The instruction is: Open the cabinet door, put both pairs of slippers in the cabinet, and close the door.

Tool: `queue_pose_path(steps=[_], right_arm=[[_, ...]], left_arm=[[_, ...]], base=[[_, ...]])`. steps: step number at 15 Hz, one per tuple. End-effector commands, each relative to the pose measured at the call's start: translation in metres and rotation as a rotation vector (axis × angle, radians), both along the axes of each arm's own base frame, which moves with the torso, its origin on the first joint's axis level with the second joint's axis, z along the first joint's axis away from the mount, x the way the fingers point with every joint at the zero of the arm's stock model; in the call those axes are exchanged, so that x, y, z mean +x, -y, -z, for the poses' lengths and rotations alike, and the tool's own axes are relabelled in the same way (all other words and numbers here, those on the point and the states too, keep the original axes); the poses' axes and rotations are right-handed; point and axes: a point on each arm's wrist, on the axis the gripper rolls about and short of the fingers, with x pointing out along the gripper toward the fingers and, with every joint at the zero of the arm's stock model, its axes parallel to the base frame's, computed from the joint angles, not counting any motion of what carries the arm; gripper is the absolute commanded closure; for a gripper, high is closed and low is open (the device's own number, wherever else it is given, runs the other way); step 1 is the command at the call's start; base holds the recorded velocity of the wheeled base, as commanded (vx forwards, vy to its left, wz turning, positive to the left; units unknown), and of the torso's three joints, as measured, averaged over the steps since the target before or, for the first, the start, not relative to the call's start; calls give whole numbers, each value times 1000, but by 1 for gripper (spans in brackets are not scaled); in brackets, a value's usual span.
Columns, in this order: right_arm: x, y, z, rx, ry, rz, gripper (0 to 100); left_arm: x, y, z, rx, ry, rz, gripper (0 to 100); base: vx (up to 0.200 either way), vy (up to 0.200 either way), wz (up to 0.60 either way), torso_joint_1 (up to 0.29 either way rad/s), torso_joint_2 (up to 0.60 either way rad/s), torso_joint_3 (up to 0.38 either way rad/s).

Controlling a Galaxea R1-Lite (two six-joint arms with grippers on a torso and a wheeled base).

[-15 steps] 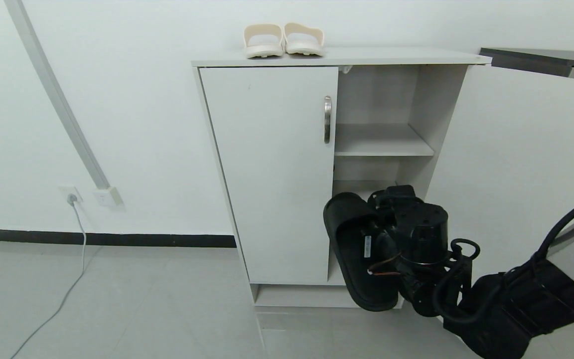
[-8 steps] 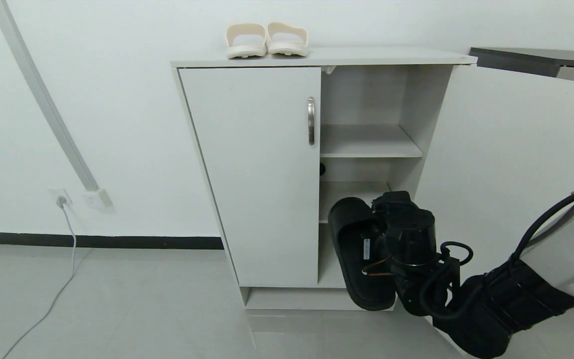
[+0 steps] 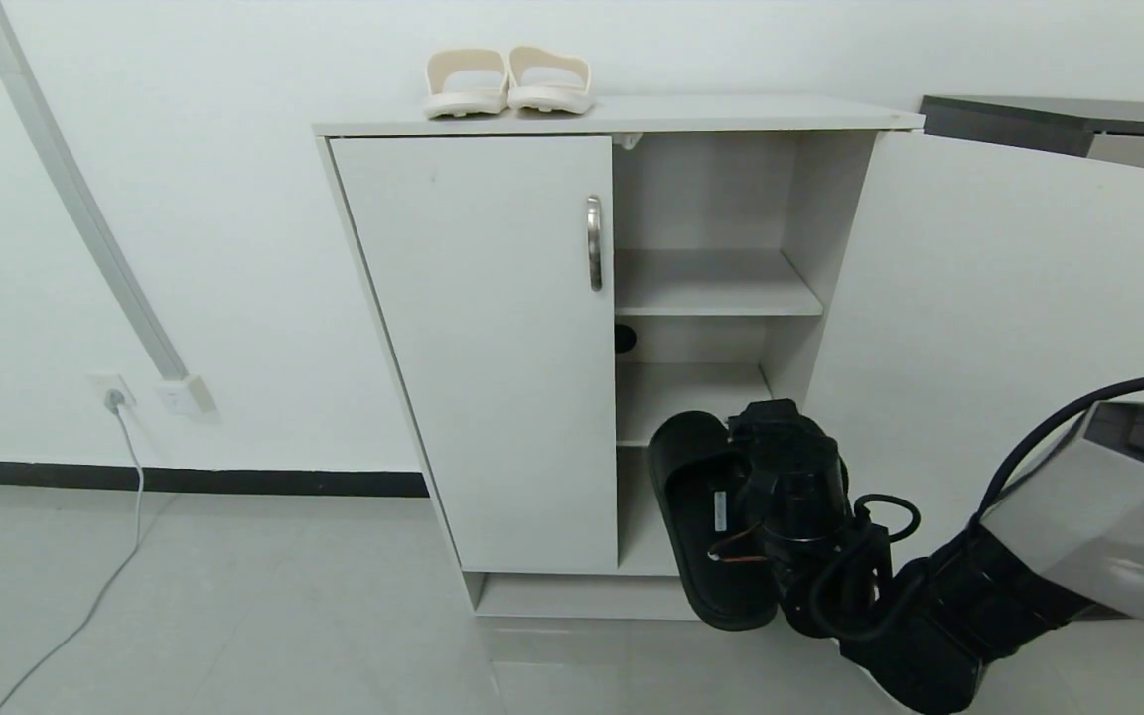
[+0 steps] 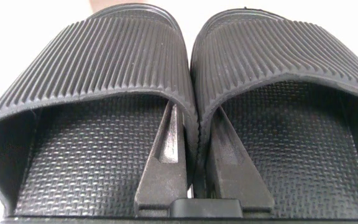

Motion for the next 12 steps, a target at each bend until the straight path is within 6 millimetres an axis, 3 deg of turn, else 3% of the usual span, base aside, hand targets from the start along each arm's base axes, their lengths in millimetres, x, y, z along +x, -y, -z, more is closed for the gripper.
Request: queue_pose_path(steps=[1, 12], right_arm=[[4, -6, 11, -11, -12, -4, 100], [12, -13, 20, -14, -16, -4, 100]], left_arm=[[0, 0, 0, 0, -2, 0, 100], [0, 0, 0, -2, -5, 3, 100]], base=[[0, 0, 0, 0, 0, 0], [0, 0, 0, 0, 0, 0]])
